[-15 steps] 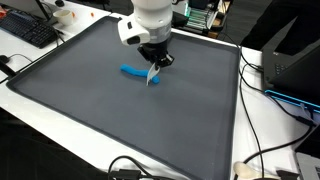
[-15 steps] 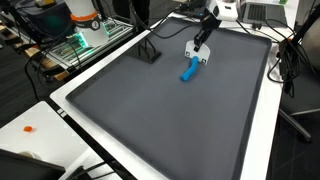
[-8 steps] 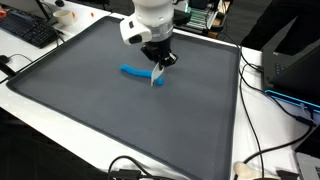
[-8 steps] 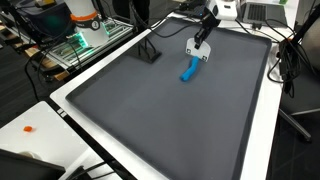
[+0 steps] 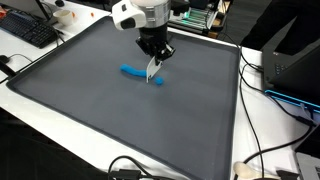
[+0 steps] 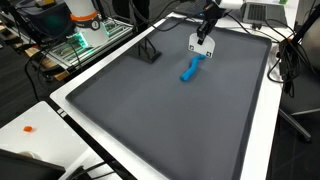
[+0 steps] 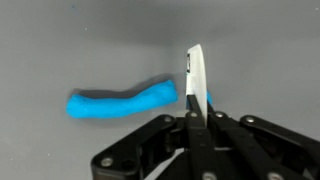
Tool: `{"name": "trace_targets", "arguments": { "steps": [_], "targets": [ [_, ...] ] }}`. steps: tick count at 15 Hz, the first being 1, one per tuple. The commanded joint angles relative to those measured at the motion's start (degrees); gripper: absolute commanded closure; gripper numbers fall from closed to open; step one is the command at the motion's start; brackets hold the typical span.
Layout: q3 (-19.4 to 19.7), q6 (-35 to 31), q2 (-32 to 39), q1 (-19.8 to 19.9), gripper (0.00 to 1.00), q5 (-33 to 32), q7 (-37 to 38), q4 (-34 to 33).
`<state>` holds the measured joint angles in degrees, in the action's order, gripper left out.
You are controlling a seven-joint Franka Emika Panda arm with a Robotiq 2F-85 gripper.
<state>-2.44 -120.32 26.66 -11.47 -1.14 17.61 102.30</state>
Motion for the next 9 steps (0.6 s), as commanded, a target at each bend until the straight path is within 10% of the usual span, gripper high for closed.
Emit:
{"name": "trace_targets", "arguments": {
  "steps": [1, 9],
  "targets": [
    [0.49, -0.87, -3.46, 0.68, 0.99, -0.98, 0.08, 2.22],
    [0.82, -1.20, -3.07, 1.62, 0.99, -1.85, -0.97, 1.65]
  ]
}}
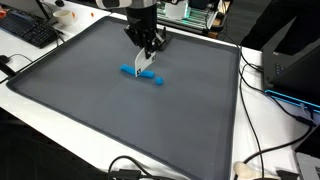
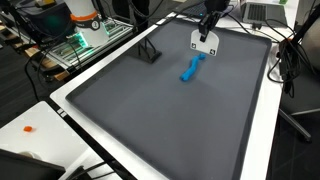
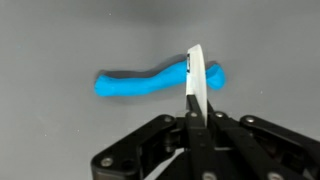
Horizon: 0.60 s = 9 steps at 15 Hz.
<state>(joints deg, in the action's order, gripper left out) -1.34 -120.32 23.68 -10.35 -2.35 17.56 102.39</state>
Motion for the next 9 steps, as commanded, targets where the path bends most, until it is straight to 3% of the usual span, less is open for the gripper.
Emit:
{"name": "trace_targets", "arguments": {
  "steps": [1, 9],
  "targets": [
    [-0.25, -1.42, 0.13, 0.46, 0.99, -0.88, -1.06, 1.71],
    [-0.07, -2.66, 1.99, 0.28, 0.99, -2.73, -3.29, 1.75]
  ]
}}
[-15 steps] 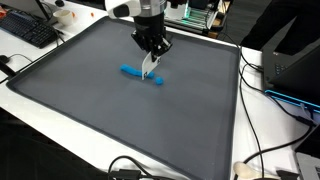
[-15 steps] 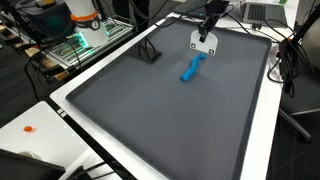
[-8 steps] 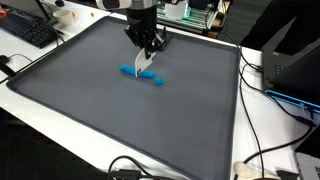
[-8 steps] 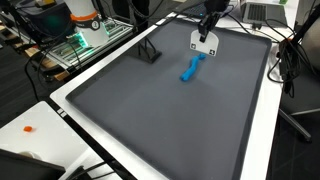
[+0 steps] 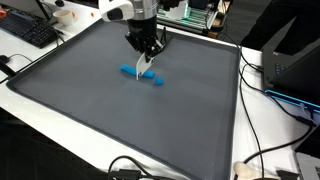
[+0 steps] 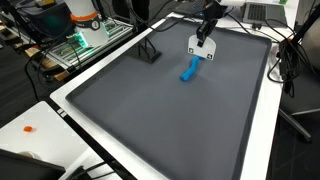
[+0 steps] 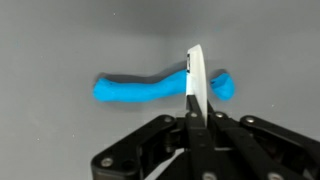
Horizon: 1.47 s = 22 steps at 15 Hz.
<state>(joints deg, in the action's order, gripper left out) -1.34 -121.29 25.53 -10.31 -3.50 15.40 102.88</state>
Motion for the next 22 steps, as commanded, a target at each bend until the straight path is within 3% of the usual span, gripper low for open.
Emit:
{"name": "trace_targets", "arguments": {
  "steps": [1, 22],
  "targets": [
    [-0.07, -1.85, 0.34, 0.27, 0.99, -1.72, -1.35, 1.23],
    [0.28, -4.04, 4.52, 0.13, 0.99, -3.84, -2.46, 1.35]
  ]
}}
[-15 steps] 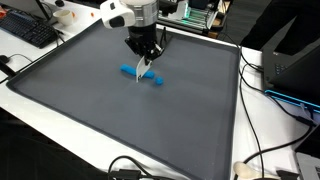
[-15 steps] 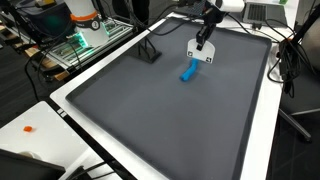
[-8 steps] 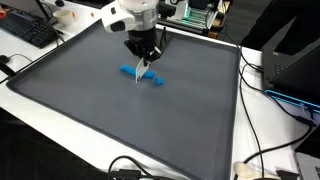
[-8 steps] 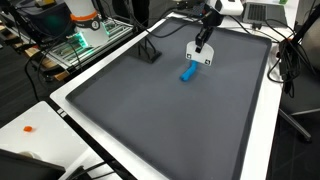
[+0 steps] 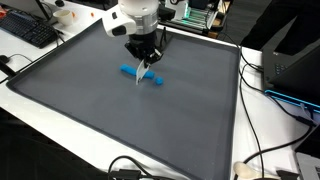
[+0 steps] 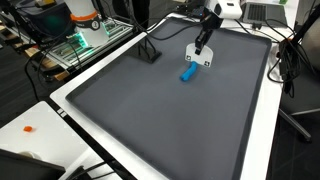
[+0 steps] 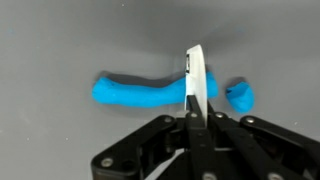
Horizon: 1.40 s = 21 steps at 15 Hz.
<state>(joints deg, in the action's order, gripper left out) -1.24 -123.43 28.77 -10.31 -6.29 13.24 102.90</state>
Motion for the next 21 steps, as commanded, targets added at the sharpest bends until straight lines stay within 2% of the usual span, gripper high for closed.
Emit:
{"name": "trace_targets", "arguments": {
  "steps": [1, 7, 21],
  "targets": [
    [0.21, -1.93, 1.50, 0.12, 0.99, -1.03, -0.24, 1.36],
    [0.33, -2.28, 2.64, 0.21, 0.99, -0.76, -0.13, 1.61],
    [-0.52, 3.36, 0.95, 0.84, 0.99, 1.31, -1.27, 3.53]
  ]
}}
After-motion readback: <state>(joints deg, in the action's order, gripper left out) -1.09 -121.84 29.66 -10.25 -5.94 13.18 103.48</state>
